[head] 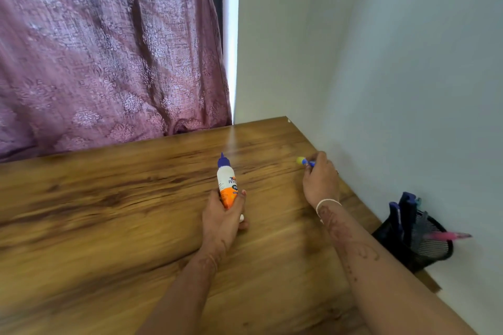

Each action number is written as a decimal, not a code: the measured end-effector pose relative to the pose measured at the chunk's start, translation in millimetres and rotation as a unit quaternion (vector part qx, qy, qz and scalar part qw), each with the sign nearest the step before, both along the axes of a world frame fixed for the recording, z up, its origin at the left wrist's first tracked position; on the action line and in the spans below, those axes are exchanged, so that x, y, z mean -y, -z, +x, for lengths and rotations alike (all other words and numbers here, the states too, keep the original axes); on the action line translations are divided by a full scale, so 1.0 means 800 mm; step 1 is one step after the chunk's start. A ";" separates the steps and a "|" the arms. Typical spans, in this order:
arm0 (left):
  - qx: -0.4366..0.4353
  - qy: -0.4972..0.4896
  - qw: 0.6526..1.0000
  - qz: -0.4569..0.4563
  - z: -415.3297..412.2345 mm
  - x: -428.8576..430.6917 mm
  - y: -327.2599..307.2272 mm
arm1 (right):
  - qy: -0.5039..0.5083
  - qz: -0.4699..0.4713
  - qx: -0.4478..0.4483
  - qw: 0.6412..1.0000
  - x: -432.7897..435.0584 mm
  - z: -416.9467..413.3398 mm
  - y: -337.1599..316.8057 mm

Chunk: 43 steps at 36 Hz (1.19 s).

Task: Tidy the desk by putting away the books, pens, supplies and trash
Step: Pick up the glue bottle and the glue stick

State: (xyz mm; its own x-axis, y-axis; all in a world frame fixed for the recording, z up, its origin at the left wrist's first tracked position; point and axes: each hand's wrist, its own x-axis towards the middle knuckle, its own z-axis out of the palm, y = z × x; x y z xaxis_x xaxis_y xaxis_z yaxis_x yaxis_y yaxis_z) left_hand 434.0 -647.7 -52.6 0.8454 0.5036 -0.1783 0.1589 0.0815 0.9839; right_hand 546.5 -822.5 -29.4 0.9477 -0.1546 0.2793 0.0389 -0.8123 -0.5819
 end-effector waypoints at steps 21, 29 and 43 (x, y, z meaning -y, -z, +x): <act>-0.023 -0.014 0.999 -0.030 -0.287 0.015 -0.061 | -0.042 0.275 -0.098 0.956 0.002 -0.330 -0.067; -0.028 -0.006 0.999 -0.037 -0.439 -0.033 -0.076 | -0.147 0.284 -0.146 0.936 -0.077 -0.481 -0.061; -0.090 -0.148 0.985 -0.023 -0.705 -0.210 -0.030 | -0.362 0.249 -0.242 0.865 -0.252 -0.715 -0.008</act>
